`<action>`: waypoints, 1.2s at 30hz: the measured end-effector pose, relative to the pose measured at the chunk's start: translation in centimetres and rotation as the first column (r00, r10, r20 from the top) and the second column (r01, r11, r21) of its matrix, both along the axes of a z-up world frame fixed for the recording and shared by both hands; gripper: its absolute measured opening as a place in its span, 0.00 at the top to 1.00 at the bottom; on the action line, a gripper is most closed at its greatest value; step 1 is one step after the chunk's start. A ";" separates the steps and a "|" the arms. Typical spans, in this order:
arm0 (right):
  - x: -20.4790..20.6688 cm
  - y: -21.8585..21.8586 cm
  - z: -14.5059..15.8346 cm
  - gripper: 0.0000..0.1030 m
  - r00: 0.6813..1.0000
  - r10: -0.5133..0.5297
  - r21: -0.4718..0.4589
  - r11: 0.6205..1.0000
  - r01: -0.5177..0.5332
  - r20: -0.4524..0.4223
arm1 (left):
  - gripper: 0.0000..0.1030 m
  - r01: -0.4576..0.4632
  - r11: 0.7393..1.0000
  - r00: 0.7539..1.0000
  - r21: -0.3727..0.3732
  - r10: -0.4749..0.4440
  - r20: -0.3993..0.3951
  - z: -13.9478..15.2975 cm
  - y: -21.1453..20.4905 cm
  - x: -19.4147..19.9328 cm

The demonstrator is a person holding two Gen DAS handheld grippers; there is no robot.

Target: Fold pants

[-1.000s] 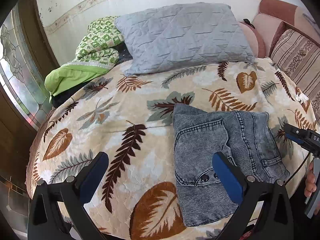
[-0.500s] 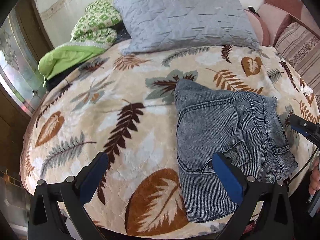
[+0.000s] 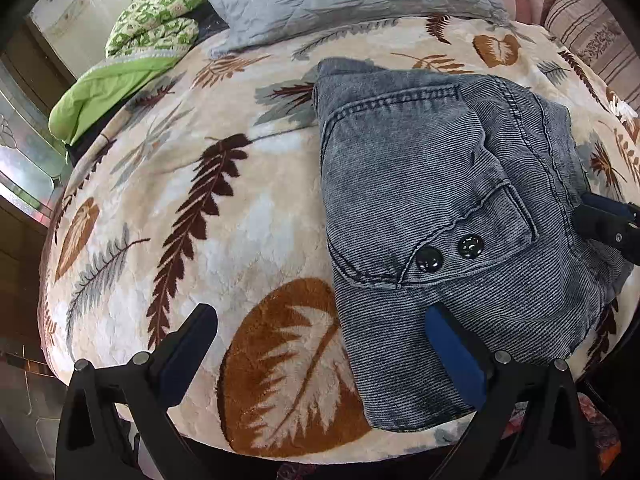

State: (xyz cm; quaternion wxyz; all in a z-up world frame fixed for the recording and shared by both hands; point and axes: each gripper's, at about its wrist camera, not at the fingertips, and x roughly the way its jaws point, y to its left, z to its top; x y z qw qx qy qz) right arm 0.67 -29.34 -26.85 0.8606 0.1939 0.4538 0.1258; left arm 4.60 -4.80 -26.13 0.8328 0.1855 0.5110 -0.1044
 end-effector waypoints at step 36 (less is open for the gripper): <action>1.4 -3.5 -1.1 0.37 0.993 -0.103 0.309 0.944 0.115 -0.054 | 0.00 0.069 0.998 0.983 0.006 -0.067 -0.170 -0.8 -8.1 11.4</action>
